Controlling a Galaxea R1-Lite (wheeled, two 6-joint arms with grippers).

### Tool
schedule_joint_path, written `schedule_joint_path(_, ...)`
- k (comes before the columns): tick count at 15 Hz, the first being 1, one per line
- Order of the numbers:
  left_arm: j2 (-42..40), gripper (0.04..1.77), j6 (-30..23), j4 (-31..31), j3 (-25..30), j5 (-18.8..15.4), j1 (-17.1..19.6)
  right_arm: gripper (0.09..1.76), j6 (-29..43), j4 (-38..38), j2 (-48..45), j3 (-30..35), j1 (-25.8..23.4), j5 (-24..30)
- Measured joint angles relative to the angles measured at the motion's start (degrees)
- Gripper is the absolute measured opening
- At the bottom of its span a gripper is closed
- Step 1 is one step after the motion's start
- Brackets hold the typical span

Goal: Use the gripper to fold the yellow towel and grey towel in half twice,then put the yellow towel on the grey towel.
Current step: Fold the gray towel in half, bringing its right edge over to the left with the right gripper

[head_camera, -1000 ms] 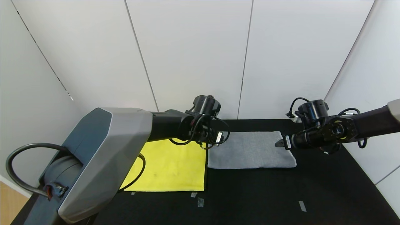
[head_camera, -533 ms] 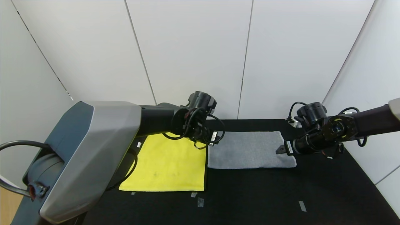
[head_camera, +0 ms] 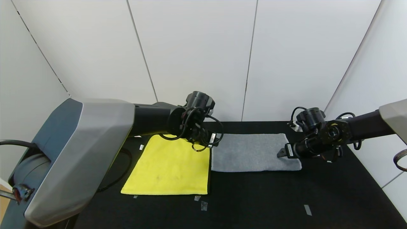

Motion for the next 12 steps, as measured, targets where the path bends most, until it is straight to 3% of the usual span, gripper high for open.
schedule_joint_path(5,-0.33,1.70,0.00,0.00,0.51,-0.11,0.63,1.69,3.06,0.24,2.46,-2.40,0.09,0.05)
schedule_joint_path(8,-0.50,1.70,0.00,0.00,0.72,-0.17,0.85,1.18,3.07,0.17,3.25,-2.67,0.57,0.07)
schedule_joint_path(12,-0.69,1.71,0.02,-0.22,1.21,-0.44,1.02,0.75,3.12,0.09,3.47,-2.69,0.68,0.05)
